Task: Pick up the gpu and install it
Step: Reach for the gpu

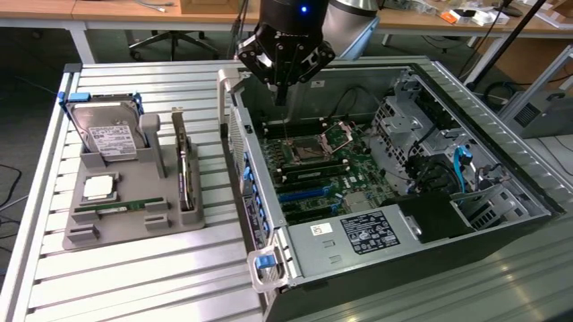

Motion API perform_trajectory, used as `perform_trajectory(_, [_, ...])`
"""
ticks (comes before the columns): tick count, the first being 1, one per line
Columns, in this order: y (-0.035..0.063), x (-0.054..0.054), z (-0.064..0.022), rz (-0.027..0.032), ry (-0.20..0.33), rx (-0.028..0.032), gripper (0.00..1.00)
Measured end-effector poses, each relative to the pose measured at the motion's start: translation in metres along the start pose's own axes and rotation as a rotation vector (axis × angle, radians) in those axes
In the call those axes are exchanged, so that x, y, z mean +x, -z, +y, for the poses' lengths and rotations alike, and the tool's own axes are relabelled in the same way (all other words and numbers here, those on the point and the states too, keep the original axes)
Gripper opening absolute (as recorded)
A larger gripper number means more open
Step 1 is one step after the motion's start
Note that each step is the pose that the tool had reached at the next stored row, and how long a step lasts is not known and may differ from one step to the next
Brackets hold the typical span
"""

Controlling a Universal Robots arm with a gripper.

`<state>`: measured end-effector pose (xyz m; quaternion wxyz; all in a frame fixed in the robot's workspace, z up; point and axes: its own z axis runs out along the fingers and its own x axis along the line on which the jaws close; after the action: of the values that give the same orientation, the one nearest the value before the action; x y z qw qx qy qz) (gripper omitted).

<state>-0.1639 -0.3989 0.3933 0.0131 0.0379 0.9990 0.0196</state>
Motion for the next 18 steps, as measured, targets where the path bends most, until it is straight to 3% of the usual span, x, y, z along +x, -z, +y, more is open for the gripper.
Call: perform_trajectory(18, [0.0002, 0.0057, -0.0004, 0.0000, 0.000, 0.0003, 0.11])
